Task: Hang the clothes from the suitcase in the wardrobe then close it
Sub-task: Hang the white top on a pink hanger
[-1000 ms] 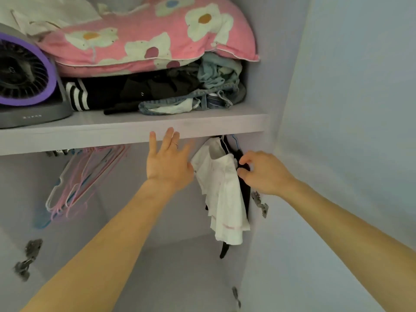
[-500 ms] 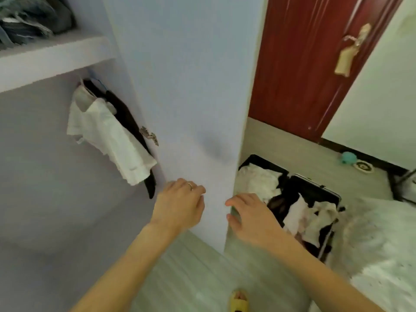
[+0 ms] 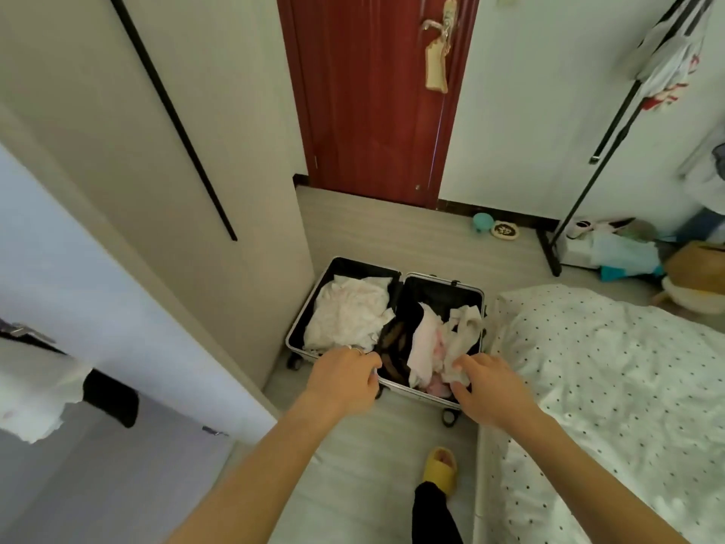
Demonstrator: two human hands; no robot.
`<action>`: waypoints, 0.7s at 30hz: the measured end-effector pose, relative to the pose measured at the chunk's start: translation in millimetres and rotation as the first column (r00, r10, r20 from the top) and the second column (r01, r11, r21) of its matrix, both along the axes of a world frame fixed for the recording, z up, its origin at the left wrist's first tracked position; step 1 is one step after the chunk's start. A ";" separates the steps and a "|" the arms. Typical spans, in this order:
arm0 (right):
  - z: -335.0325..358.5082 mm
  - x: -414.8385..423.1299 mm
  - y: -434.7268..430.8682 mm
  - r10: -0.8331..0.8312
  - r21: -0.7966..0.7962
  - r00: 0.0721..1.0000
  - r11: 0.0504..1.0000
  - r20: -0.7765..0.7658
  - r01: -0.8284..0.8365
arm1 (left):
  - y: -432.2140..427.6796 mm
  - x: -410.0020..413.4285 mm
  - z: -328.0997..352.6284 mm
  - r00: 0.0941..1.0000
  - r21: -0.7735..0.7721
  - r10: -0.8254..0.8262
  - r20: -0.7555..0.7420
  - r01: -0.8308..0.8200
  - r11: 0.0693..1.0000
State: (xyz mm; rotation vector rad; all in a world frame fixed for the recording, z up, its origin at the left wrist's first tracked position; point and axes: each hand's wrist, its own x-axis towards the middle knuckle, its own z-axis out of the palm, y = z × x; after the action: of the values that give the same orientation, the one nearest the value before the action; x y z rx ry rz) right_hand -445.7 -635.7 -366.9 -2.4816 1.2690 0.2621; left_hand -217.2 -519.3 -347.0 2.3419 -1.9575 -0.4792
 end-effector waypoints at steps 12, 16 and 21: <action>-100.6 12.7 -263.6 -0.179 0.225 0.977 0.953 -0.119 0.202 | -254.2 40.5 -86.4 0.996 0.226 0.084 -0.024 -0.076 0.971; -158.9 28.3 -322.3 -0.263 0.294 0.950 0.906 -0.169 0.303 | -319.0 64.8 -147.7 0.998 0.294 0.056 -0.022 -0.047 0.955; -266.3 51.3 -373.3 -0.361 0.353 0.907 0.838 -0.215 0.417 | -385.8 94.7 -267.7 0.998 0.369 0.049 -0.037 -0.032 0.929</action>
State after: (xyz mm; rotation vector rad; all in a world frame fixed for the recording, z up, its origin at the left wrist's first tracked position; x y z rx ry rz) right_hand -394.4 -1009.0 -633.2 -1.8461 1.5690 0.5339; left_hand -122.6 -905.2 -614.7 2.5455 -1.9346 -0.9646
